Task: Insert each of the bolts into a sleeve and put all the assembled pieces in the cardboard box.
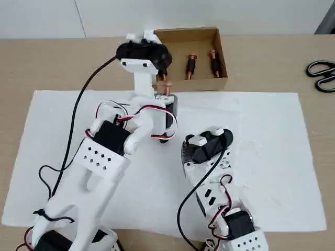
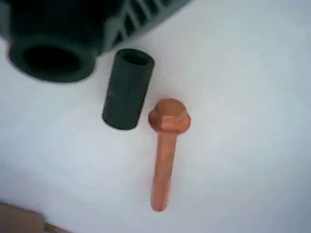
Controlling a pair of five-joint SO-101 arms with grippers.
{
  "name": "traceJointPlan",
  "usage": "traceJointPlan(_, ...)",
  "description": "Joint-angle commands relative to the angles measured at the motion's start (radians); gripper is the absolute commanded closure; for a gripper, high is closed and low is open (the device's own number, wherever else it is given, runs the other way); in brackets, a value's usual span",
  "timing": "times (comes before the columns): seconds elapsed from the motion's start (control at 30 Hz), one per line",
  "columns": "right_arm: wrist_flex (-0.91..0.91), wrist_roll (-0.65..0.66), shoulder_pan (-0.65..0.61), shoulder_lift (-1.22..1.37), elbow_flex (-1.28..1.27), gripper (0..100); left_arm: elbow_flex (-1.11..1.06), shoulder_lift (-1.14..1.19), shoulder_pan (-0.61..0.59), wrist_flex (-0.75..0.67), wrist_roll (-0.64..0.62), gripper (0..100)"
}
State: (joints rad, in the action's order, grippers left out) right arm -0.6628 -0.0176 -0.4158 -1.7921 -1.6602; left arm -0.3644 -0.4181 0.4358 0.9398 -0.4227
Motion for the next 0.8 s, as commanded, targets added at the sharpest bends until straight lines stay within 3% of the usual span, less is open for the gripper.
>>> traceJointPlan(0.0, 0.019, -0.017, -0.007, -0.010, 0.032, 99.5, -0.047, -0.026, 0.012, -0.133, -0.002, 99)
traceJointPlan(0.37, 0.019, -0.018, -0.022, -0.010, 0.034, 99.5, -0.216, -0.034, 0.034, -0.405, -0.008, 99)
traceJointPlan(0.53, 0.005, -0.035, -0.050, -0.010, 0.020, 99.5, -0.216, -0.055, 0.068, -0.411, -0.061, 99)
traceJointPlan(0.77, 0.007, -0.091, -0.045, -0.010, 0.021, 99.5, -0.295, -0.284, 0.066, -0.410, -0.080, 99)
